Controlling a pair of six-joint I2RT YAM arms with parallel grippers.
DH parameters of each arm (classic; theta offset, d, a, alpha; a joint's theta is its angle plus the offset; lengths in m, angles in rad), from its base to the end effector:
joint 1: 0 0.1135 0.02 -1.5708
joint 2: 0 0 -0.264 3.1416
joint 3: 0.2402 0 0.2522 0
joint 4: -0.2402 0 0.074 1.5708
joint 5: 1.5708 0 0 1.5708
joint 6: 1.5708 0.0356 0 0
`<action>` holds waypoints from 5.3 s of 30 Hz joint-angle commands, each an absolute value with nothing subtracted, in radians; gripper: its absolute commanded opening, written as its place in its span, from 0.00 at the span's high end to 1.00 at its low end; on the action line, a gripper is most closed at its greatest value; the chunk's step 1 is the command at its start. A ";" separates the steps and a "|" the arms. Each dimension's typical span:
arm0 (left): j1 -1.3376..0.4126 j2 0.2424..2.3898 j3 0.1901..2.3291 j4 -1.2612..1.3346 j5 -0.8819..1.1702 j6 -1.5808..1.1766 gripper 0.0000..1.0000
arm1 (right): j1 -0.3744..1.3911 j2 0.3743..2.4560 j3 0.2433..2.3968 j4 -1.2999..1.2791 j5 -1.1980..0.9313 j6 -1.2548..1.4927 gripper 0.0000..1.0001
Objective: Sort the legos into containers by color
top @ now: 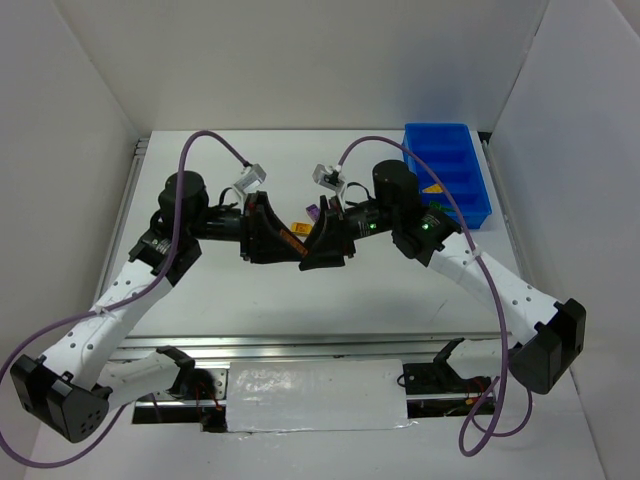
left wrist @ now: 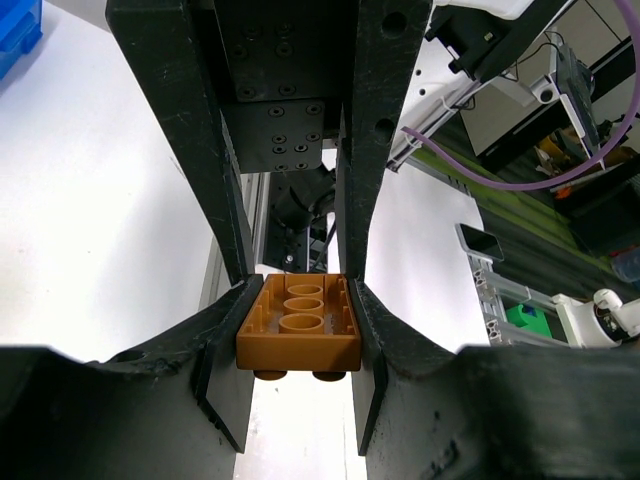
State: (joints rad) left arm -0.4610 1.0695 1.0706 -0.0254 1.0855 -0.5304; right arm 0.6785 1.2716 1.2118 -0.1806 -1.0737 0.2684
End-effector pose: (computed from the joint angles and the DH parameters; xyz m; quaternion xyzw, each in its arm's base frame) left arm 0.1907 -0.1299 0.4031 0.3393 0.6249 -0.6096 0.3503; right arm 0.1973 0.1992 0.3894 -0.4467 0.5977 0.6000 0.2886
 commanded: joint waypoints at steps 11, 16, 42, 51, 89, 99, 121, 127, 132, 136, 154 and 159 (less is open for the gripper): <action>-0.465 1.031 1.074 -0.008 1.137 -0.509 0.35 | 0.687 1.296 1.267 -0.068 -1.117 0.302 1.00; -0.465 1.025 1.071 0.021 1.131 -0.514 0.00 | 0.687 1.296 1.267 -0.074 -1.112 0.299 1.00; -0.463 1.072 1.157 -0.092 0.812 -0.526 0.00 | 0.625 1.307 1.229 -0.069 -0.841 0.362 1.00; -0.457 1.094 1.152 -0.178 0.604 -0.532 0.01 | 0.402 1.252 1.074 0.218 -0.890 0.601 1.00; -0.434 0.860 0.946 -0.549 -0.033 -0.353 0.00 | -0.164 2.097 1.756 -0.253 0.040 0.899 1.00; -0.433 0.885 0.948 -0.560 -0.091 -0.360 0.00 | -0.189 2.138 1.738 -0.141 0.006 0.992 1.00; -0.433 0.928 0.948 -0.551 -0.101 -0.364 0.01 | -0.207 2.174 1.608 0.052 -0.061 1.138 0.83; -0.433 0.937 0.945 -0.549 -0.089 -0.360 0.01 | -0.215 2.183 1.598 0.106 -0.113 1.149 0.57; -0.431 0.946 0.948 -0.555 -0.094 -0.359 0.00 | -0.216 2.184 1.601 0.120 -0.138 1.149 0.38; -0.431 0.950 0.948 -0.554 -0.084 -0.357 0.00 | -0.216 2.181 1.605 0.118 -0.153 1.149 0.29; -0.351 0.968 0.971 -0.589 -0.175 -0.413 0.00 | -0.094 1.870 1.545 0.008 -0.399 0.836 0.27; -0.298 1.070 1.015 -0.548 -0.045 -0.420 0.01 | 0.052 1.689 1.404 0.007 -0.480 0.753 0.26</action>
State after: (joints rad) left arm -0.3225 1.0138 0.9531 -0.5980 -0.1268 -0.4000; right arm -0.0280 1.8256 1.4841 0.0025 -0.3882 0.8368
